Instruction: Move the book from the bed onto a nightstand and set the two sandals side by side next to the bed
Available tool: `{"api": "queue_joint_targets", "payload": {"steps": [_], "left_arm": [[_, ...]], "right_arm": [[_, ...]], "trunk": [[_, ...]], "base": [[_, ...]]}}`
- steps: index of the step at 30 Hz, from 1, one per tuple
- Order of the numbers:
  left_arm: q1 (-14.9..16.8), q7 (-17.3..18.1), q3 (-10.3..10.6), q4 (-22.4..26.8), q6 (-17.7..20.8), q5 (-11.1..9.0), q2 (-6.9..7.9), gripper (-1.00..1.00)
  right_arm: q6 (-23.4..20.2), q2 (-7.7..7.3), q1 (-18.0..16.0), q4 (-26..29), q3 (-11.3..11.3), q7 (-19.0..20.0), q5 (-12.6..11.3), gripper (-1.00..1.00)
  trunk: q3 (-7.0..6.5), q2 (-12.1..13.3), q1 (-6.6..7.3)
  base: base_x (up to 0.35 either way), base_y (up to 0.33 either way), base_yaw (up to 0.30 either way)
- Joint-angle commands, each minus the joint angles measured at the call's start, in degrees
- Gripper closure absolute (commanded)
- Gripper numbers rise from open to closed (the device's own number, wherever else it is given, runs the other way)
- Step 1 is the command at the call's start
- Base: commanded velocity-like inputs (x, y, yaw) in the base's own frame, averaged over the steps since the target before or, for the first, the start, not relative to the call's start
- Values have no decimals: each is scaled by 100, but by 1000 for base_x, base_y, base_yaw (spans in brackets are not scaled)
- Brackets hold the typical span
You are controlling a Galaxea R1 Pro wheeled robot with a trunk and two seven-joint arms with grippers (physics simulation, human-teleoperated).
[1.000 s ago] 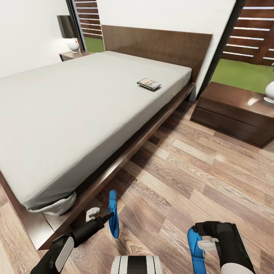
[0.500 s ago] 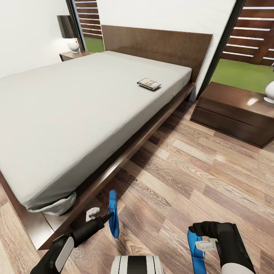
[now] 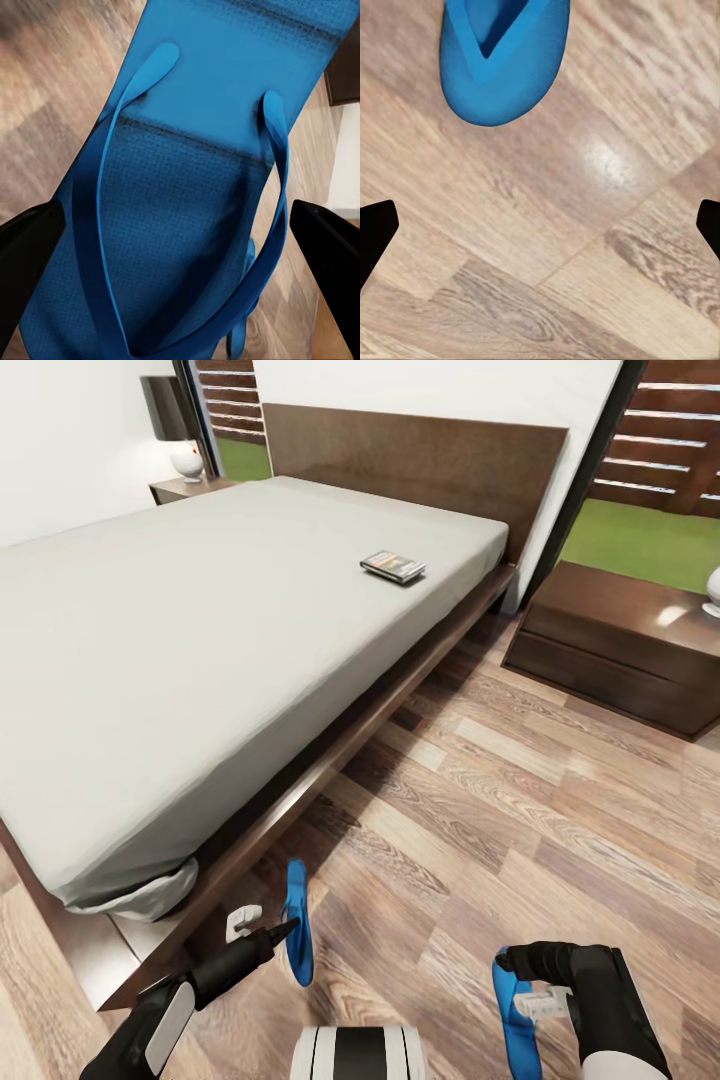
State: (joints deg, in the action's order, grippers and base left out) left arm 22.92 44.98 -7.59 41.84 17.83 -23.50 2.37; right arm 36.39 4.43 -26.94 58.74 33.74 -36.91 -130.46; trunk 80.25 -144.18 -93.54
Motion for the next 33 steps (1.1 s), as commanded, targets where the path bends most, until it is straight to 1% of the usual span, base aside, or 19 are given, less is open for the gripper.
{"api": "queue_joint_targets", "payload": {"steps": [1,33], "left_arm": [[2,11,-6,0,54,-49,0,100],[2,11,-6,2,53,-49,0,100]], "right_arm": [[17,5,-4,6,19,-9,-15,-100],[15,11,-4,6,12,-10,-15,-100]], "trunk": [[26,-3,-1],[735,-46,-84]], "base": [[0,0,0],[0,0,0]]}}
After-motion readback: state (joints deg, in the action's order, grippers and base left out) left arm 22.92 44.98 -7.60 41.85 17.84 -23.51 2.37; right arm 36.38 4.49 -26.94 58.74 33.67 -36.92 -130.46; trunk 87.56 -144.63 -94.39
